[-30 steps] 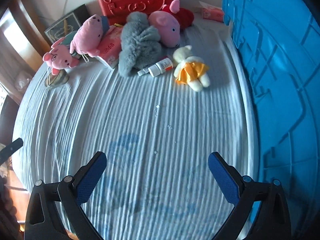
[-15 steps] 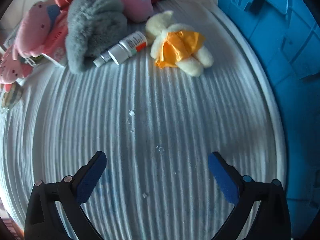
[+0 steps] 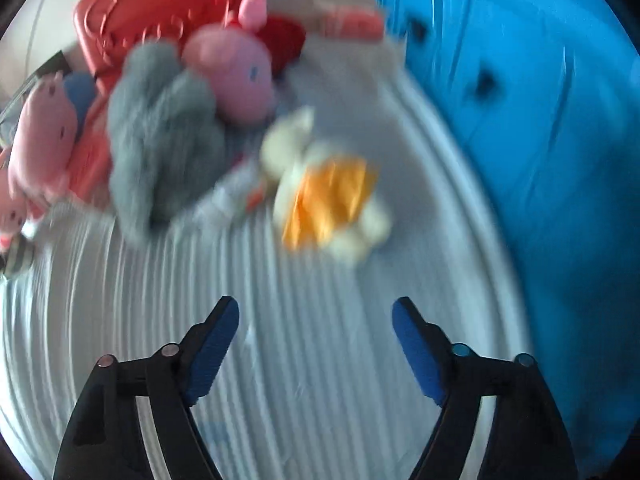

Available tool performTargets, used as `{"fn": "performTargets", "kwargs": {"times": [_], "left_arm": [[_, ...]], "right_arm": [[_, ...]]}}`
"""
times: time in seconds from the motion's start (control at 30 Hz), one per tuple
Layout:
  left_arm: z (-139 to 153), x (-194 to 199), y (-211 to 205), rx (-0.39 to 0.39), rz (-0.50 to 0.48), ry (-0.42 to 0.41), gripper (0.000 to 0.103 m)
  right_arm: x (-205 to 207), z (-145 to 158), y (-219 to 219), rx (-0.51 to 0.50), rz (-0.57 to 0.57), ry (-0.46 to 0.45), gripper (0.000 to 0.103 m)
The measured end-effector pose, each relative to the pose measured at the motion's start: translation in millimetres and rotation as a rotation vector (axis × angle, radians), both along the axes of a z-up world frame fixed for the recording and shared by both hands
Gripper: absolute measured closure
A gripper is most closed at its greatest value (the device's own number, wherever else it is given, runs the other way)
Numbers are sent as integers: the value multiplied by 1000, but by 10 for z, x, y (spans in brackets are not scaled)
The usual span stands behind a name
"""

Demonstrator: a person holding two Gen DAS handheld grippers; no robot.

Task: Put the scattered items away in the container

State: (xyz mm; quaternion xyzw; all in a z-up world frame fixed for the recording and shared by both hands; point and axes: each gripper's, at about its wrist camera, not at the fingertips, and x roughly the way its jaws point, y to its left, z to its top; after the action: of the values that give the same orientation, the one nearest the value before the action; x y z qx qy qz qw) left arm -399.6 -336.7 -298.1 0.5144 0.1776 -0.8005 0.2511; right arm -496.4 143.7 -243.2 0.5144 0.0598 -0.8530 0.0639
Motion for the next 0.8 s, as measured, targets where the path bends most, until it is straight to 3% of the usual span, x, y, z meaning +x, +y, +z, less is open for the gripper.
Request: {"fn": "performTargets", "kwargs": {"times": [0.17, 0.3, 0.37, 0.4, 0.47, 0.53, 0.8], "left_arm": [[63, 73, 247, 22, -2, -5, 63], [105, 263, 362, 52, 24, -20, 64], [103, 407, 426, 94, 34, -32, 64], [106, 472, 466, 106, 29, -39, 64], [114, 599, 555, 128, 16, -61, 64], [142, 727, 636, 154, 6, -63, 65], [269, 1186, 993, 174, -54, -65, 65]], "right_arm": [[-451, -29, -65, 62, 24, 21, 28], [-665, -268, -152, 100, 50, -14, 28], [-697, -353, -142, 62, 60, -21, 31], [-699, -360, -139, 50, 63, -31, 35], [-667, -343, -149, 19, 73, -48, 59], [-546, -315, -215, 24, 101, -56, 67], [208, -282, -341, -145, 209, -164, 68]]}}
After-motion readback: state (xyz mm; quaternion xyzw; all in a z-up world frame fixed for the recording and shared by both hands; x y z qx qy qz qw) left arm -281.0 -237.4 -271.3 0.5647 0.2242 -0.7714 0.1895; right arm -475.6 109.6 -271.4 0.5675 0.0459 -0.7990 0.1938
